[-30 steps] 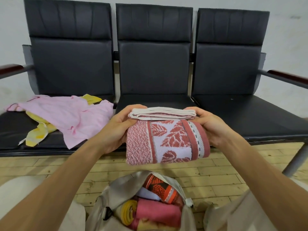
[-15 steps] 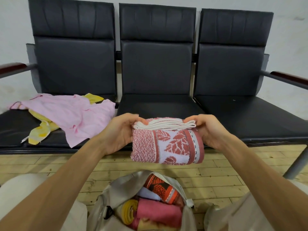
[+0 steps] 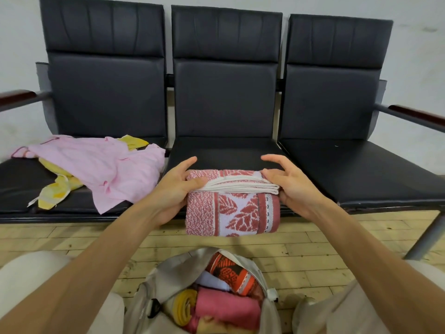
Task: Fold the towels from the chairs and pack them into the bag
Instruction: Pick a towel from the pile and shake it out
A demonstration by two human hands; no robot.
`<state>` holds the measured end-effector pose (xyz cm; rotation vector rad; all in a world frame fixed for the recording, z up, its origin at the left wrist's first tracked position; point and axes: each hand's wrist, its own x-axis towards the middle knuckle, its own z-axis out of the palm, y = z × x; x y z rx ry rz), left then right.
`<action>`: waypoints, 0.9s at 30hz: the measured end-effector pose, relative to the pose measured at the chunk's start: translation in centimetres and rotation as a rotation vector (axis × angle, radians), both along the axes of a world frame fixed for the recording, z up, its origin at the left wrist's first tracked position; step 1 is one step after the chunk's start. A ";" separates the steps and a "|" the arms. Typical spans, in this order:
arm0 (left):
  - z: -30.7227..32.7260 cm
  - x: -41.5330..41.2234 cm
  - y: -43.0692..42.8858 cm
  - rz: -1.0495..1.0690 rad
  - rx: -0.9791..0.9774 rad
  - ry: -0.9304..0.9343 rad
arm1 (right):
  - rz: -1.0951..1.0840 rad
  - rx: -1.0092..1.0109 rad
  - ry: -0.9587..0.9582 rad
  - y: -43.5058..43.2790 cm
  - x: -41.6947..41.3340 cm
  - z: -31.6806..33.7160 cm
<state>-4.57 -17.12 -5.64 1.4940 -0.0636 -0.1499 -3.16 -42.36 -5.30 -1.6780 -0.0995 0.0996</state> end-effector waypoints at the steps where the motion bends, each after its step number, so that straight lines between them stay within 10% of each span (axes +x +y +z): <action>1: 0.0 0.1 0.0 0.019 0.007 0.008 | 0.014 0.012 0.014 -0.2 0.1 0.0; 12: -0.2 0.0 0.2 -0.052 0.010 0.060 | 0.338 -0.292 0.152 -1.9 -0.8 1.8; 27: -0.4 -0.9 0.2 -0.189 0.273 -0.311 | 0.213 -0.173 -0.078 -2.3 -1.1 2.2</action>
